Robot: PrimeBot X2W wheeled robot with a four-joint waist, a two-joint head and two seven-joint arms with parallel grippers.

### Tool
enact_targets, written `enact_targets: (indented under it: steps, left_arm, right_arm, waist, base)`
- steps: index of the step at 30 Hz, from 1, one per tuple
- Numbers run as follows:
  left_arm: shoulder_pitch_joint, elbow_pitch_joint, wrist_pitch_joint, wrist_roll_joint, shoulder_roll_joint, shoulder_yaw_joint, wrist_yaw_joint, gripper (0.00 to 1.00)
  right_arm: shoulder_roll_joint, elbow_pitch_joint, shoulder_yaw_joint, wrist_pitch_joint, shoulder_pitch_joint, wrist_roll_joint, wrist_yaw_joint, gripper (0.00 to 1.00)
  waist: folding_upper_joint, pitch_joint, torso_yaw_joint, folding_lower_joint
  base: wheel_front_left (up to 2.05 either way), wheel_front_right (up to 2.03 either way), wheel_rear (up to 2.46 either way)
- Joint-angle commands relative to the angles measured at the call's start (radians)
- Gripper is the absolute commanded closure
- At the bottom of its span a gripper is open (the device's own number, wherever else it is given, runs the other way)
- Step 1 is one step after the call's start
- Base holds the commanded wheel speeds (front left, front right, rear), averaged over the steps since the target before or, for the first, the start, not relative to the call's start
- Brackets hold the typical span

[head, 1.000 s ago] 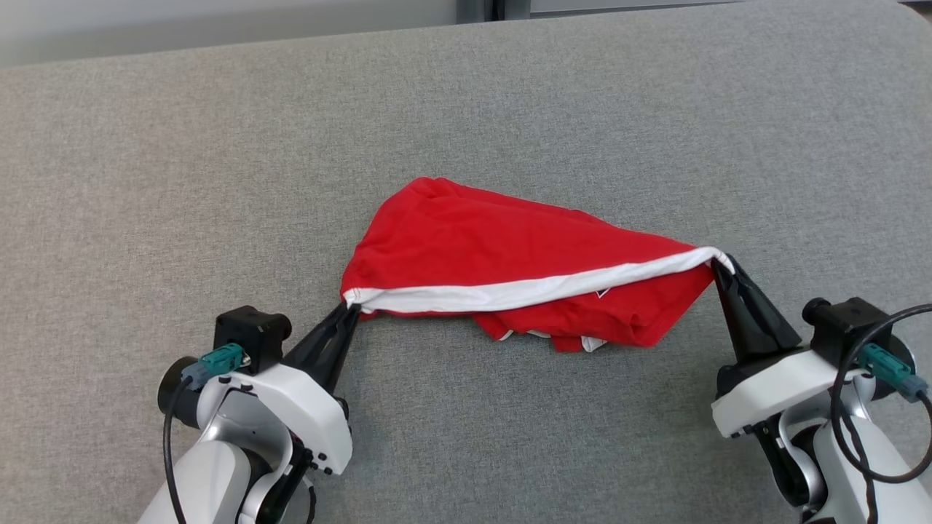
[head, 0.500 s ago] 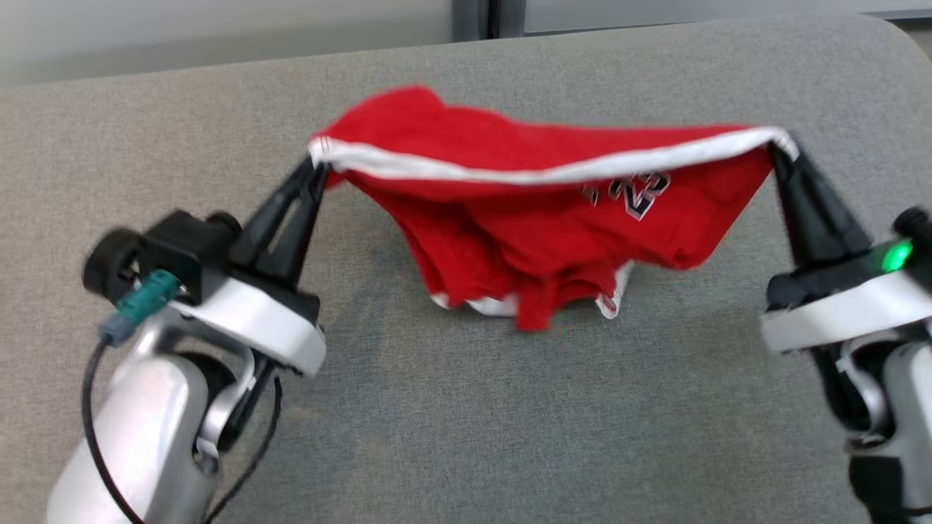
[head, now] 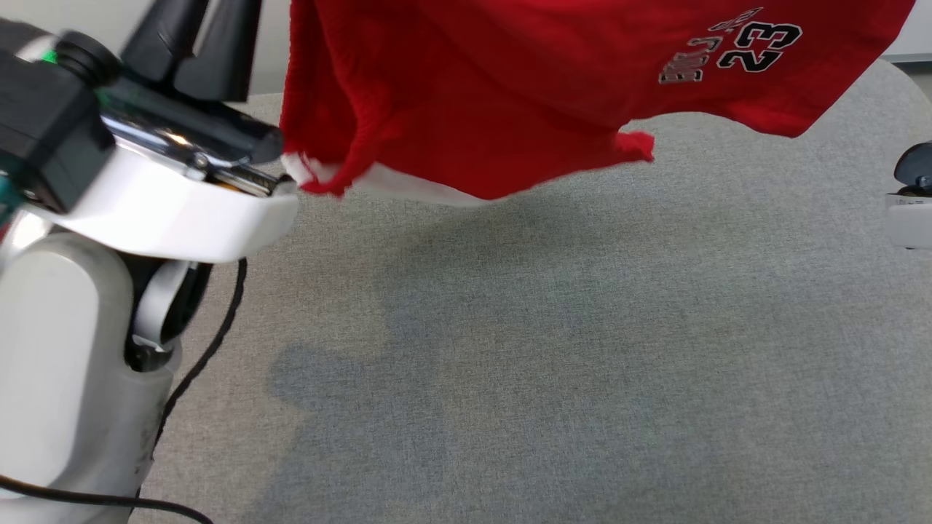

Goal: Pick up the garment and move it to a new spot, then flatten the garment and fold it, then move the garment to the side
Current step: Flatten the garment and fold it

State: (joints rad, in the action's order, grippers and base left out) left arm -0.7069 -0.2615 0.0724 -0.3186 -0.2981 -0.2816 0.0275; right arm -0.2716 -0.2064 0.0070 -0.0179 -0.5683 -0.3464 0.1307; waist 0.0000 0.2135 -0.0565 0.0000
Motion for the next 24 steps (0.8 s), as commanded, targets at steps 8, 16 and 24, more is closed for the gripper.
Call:
enact_targets:
  steps: [8, 16, 24]
  left_arm:
    - [-0.046, -0.022, 0.043, -0.014, -0.012, 0.005, 0.002, 1.00]
    - [-0.102, 0.067, 0.037, -0.026, 0.001, -0.014, -0.025, 1.00]
    - [-0.346, 0.282, -0.020, -0.019, 0.057, -0.045, -0.076, 1.00]
  right_arm:
    - [0.005, -0.004, -0.011, -0.022, -0.013, -0.037, 0.000, 1.00]
    - [-0.009, 0.095, 0.019, -0.013, -0.111, -0.069, 0.000, 1.00]
    - [-0.005, 0.329, 0.094, -0.003, -0.411, -0.129, 0.000, 1.00]
  waist:
    - [0.0000, 0.020, -0.004, 0.0000]
    - [0.0000, 0.087, -0.009, 0.0000]
    - [0.0000, 0.200, 0.002, 0.0000]
  base:
    - [0.00, 0.00, 0.00]
    - [0.00, 0.00, 0.00]
    - [0.00, 0.00, 0.00]
